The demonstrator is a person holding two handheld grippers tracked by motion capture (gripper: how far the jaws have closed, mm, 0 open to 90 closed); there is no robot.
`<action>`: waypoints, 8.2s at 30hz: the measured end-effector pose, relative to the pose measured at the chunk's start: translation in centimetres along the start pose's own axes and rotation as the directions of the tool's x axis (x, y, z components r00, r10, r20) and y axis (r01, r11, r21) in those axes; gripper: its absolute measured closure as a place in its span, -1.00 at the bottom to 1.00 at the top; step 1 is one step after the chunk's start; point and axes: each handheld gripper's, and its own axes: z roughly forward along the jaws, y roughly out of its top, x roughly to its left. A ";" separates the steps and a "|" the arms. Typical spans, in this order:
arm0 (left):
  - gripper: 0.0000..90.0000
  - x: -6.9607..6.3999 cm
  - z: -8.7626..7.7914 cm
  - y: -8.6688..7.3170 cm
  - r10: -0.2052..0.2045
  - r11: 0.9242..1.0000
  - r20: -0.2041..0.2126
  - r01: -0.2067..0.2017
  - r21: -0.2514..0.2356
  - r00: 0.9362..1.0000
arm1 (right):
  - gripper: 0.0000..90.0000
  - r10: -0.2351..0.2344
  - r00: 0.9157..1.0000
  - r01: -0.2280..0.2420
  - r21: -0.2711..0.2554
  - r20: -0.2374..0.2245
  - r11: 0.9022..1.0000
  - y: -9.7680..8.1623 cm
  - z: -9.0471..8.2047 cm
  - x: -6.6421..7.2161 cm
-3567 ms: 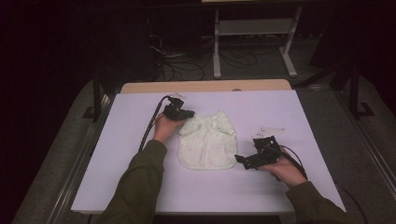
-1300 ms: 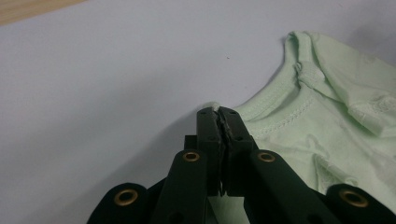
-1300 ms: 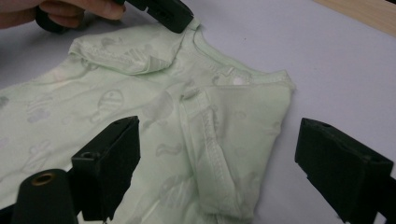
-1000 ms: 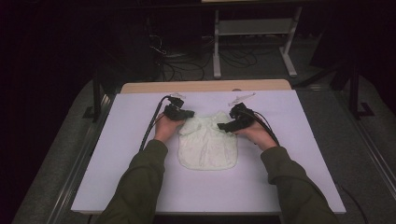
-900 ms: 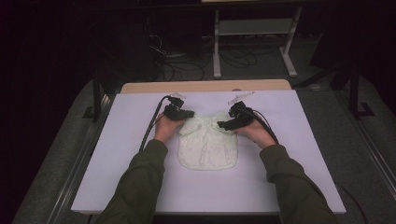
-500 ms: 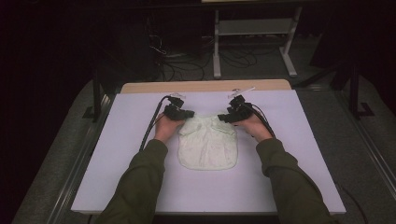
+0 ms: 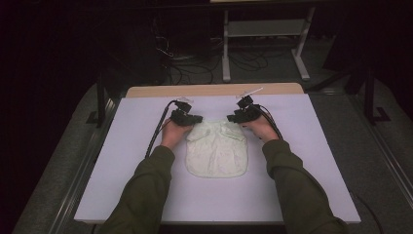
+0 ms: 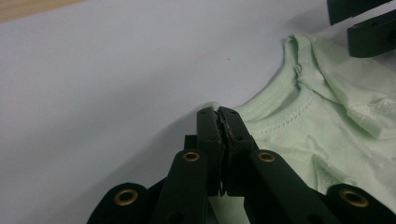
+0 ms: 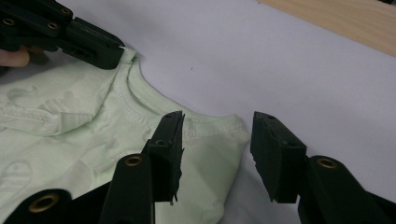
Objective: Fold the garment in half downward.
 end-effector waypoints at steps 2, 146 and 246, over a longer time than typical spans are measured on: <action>0.96 0.0 0.0 0.0 0.000 1.000 0.000 0.000 0.000 1.000 | 0.22 -0.005 1.000 0.005 0.007 0.007 1.000 -0.1 0.4 -0.1; 0.97 -6.8 -8.7 -4.8 0.139 0.989 0.112 -0.133 -0.061 0.984 | 0.92 -0.169 0.975 0.161 -0.061 -0.146 0.985 -5.8 -6.6 6.6; 0.69 -10.2 -11.2 -8.0 0.168 0.979 0.291 -0.193 0.059 0.942 | 0.76 -0.186 0.940 0.196 0.008 -0.287 0.981 -9.9 -9.6 10.2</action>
